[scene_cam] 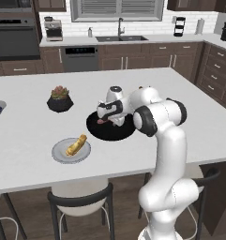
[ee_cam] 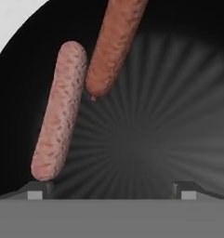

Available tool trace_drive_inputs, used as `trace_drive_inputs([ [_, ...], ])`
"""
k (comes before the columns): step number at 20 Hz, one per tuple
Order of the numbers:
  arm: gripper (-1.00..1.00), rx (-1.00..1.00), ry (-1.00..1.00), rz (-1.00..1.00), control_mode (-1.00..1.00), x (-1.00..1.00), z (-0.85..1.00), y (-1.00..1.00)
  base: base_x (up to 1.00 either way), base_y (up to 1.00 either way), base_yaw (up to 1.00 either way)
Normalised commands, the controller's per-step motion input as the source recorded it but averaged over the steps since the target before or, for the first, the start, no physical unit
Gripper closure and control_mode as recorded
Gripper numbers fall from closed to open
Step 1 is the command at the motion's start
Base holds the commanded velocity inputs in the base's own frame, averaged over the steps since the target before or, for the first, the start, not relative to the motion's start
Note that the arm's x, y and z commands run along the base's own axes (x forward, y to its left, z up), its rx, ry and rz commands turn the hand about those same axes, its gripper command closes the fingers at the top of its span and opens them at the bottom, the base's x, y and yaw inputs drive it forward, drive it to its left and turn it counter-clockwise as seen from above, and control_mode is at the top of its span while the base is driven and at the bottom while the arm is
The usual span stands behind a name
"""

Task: Place one bun and one sausage from the bowl on each plate.

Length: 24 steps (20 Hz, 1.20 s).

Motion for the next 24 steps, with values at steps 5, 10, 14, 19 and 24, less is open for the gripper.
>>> trace_drive_inputs([
  [5,-1.0,0.0,0.02,-0.01,-1.0,0.24,-0.1,0.07,0.0,0.0,0.0],
  [10,-1.0,0.0,0.02,-0.01,-1.0,0.25,-0.06,0.12,0.0,0.0,0.0],
  [14,-1.0,0.0,0.0,-0.01,-1.0,0.26,-0.11,0.13,0.0,0.0,0.0],
  [19,-1.0,0.0,0.02,0.0,-1.0,0.13,-0.24,0.1,0.0,0.0,0.0],
  [24,-1.0,0.0,0.02,0.0,-1.0,0.07,-0.26,0.1,0.0,0.0,0.0],
])
